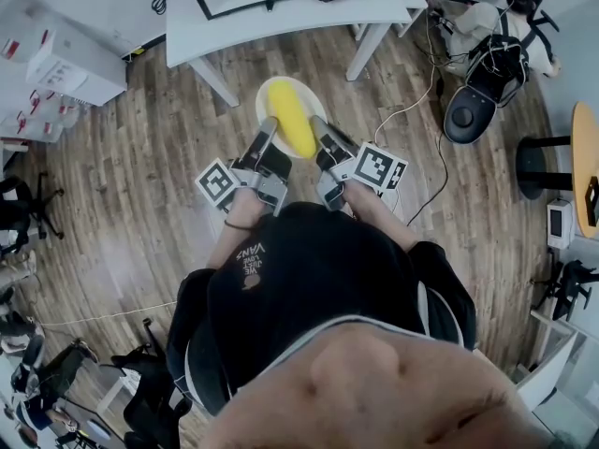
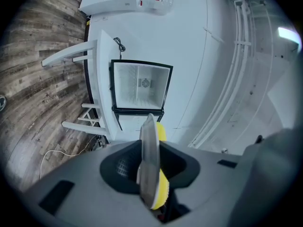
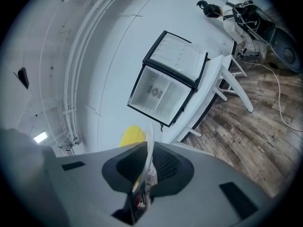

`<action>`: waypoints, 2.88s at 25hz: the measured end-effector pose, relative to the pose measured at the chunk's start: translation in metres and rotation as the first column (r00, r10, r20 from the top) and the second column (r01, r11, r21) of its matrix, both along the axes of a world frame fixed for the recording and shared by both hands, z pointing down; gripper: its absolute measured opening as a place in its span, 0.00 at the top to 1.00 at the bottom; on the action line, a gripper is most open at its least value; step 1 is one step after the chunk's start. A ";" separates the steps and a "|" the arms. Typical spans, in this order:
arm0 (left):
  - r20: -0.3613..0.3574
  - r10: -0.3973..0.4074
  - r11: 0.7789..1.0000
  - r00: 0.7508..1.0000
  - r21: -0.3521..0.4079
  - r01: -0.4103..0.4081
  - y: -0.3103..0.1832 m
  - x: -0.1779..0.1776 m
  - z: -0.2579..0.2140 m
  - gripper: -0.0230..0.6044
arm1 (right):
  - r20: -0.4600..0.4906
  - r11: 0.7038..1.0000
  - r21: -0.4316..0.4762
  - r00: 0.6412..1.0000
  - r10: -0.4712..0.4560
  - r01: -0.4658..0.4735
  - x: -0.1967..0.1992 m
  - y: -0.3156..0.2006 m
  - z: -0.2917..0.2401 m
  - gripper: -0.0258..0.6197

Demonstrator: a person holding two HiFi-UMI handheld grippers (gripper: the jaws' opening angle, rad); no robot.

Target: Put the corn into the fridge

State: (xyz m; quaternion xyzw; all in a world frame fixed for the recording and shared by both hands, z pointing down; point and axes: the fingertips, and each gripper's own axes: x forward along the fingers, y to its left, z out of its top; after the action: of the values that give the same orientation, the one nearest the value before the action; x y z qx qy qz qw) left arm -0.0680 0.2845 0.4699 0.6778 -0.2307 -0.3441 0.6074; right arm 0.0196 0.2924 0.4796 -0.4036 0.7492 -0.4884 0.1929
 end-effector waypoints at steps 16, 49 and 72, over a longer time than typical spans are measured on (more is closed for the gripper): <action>-0.003 0.058 0.998 0.998 0.005 -0.058 -0.082 -0.033 -0.006 0.83 | -0.003 0.998 -0.002 0.998 0.062 -0.062 -0.034 -0.077 -0.006 0.92; -0.007 0.117 0.993 0.993 0.002 -0.117 -0.209 -0.014 -0.005 0.83 | -0.008 0.993 -0.003 0.993 0.117 -0.117 -0.015 -0.199 -0.005 0.92; -0.009 -0.040 0.999 0.999 0.008 0.040 -0.292 0.032 -0.003 0.83 | -0.013 0.999 0.006 0.999 -0.042 0.042 0.032 -0.296 -0.004 0.92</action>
State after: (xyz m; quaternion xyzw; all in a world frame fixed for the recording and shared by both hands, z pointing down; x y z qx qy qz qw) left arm -0.0364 -0.0072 0.4670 0.6740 -0.2402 -0.3599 0.5987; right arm 0.0514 -0.0033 0.4756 -0.3903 0.7602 -0.4875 0.1791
